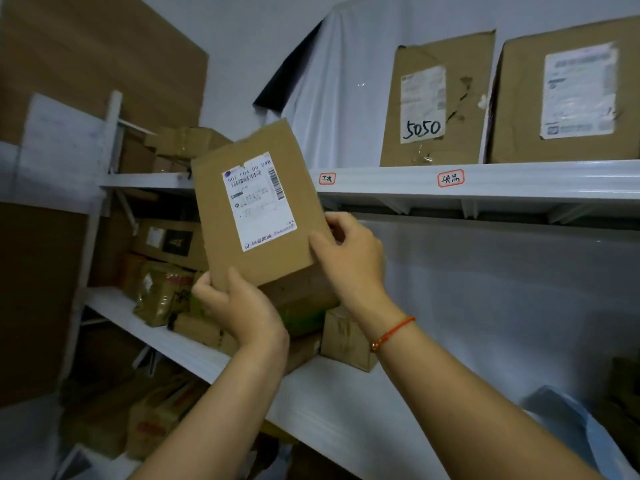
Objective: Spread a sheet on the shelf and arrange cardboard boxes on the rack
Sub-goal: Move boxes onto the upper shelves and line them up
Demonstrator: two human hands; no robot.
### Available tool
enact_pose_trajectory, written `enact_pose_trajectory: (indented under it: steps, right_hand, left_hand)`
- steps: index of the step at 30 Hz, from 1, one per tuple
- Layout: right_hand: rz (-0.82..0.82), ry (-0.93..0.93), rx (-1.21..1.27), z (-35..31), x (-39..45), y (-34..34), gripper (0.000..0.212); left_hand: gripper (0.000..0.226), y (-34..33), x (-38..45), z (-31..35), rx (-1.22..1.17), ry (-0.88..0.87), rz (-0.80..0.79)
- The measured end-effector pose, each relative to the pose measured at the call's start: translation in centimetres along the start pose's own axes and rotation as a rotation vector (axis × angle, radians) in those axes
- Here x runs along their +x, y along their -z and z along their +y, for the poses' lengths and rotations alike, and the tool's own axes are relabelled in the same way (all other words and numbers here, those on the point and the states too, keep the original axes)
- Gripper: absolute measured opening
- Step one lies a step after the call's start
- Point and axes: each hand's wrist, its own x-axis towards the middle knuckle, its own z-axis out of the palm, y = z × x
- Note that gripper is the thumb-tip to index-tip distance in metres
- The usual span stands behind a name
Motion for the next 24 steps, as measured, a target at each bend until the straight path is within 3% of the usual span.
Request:
enact_pose_trajectory:
  steps: [11,16,24]
  right_hand:
    - [0.160,0.238,0.090,-2.6,11.0,0.5,0.041]
    - [0.157,0.344,-0.063,-2.0,16.2,0.2,0.056]
    - [0.172,0.309,-0.379,1.8,21.1,-1.4,0.044]
  left_hand:
    - [0.050,-10.1,8.0,4.6,0.131,-0.482,-0.450]
    - [0.055,-16.6,12.9,4.1,0.226,-0.560,-0.629]
    - [0.079,-23.1,19.1,-0.7,0.415,-0.591,-0.868]
